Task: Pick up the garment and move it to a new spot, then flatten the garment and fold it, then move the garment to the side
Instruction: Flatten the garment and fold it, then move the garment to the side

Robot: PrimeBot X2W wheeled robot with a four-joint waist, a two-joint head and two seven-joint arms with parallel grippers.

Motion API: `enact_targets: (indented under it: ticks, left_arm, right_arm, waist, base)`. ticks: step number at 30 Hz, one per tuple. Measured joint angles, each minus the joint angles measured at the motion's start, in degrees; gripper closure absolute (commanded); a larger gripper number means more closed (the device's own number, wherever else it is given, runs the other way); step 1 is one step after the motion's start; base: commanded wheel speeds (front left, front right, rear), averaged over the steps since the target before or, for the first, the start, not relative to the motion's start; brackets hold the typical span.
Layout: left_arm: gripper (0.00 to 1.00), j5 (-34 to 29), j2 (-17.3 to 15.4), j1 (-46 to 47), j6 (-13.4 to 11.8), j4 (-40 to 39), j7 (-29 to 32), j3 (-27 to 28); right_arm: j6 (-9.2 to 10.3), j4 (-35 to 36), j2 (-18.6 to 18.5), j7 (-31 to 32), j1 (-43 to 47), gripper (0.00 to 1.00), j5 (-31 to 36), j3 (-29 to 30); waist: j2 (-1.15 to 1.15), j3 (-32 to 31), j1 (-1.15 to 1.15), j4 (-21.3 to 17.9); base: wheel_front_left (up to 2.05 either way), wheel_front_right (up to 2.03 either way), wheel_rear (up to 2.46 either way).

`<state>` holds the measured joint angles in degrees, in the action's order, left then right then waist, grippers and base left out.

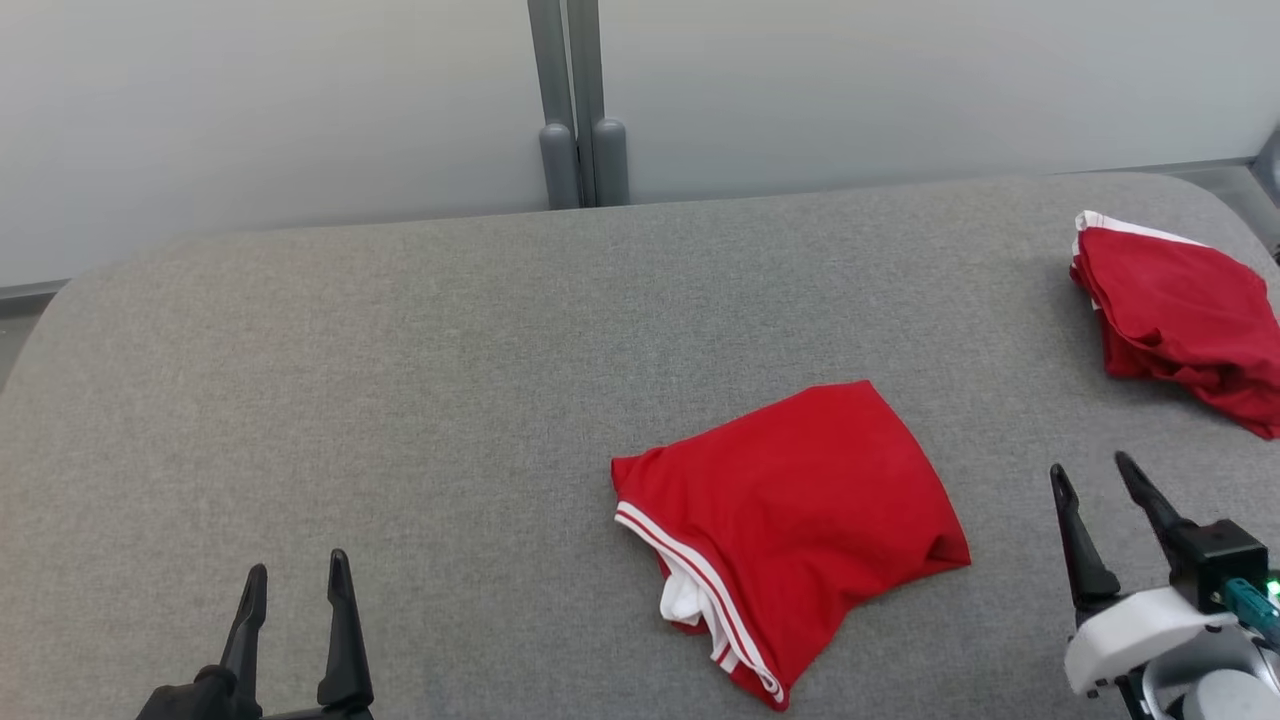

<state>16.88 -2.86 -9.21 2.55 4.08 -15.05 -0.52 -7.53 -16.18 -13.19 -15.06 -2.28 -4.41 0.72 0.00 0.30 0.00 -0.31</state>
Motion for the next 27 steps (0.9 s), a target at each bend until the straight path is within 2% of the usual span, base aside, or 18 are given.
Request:
enact_targets:
  ticks: [9,12,15,20,23,27]
  left_arm:
    - [0.0,-0.5,0.0,-0.8,0.2,1.3,0.0,-0.6]
    - [0.0,-0.5,0.0,-0.8,0.2,1.2,0.0,-0.7]
    - [0.0,-0.6,0.0,-0.7,0.2,1.1,0.0,-1.0]
    - [0.0,-0.6,0.0,1.7,0.5,1.0,0.0,-2.0]
    - [0.0,-0.6,0.0,2.7,0.5,1.4,0.0,-3.2]
    - [0.0,-0.3,0.0,4.0,0.5,1.7,0.0,-4.5]
  right_arm:
    - [0.0,-0.5,1.4,0.0,4.3,0.0,-1.7,3.3]
    - [0.0,-1.3,1.2,0.0,3.3,0.0,-4.3,0.3]
    - [-0.01,-4.3,-0.9,0.5,-0.6,0.0,-9.5,-6.0]
    - [0.01,-6.1,-4.9,14.9,-12.5,0.0,-20.4,-15.4]
    - [0.01,-8.4,-7.0,22.6,-17.7,0.0,-24.0,-18.1]
    - [0.03,-13.4,-7.6,29.6,-23.3,0.0,-25.0,-19.9]
  waist:
    - [0.0,-0.8,0.0,0.4]
    - [0.0,-0.4,0.0,0.5]
    - [0.0,0.5,0.0,0.6]
    - [0.0,3.6,0.0,1.1]
    - [0.0,5.5,0.0,1.6]
    - [0.0,7.6,0.0,3.7]
  base:
    - [0.0,0.0,0.0]
    - [0.0,0.0,0.0]
    - [0.0,0.0,0.0]
    - [0.0,0.0,0.0]
    - [0.0,0.0,0.0]
    - [0.0,0.0,0.0]
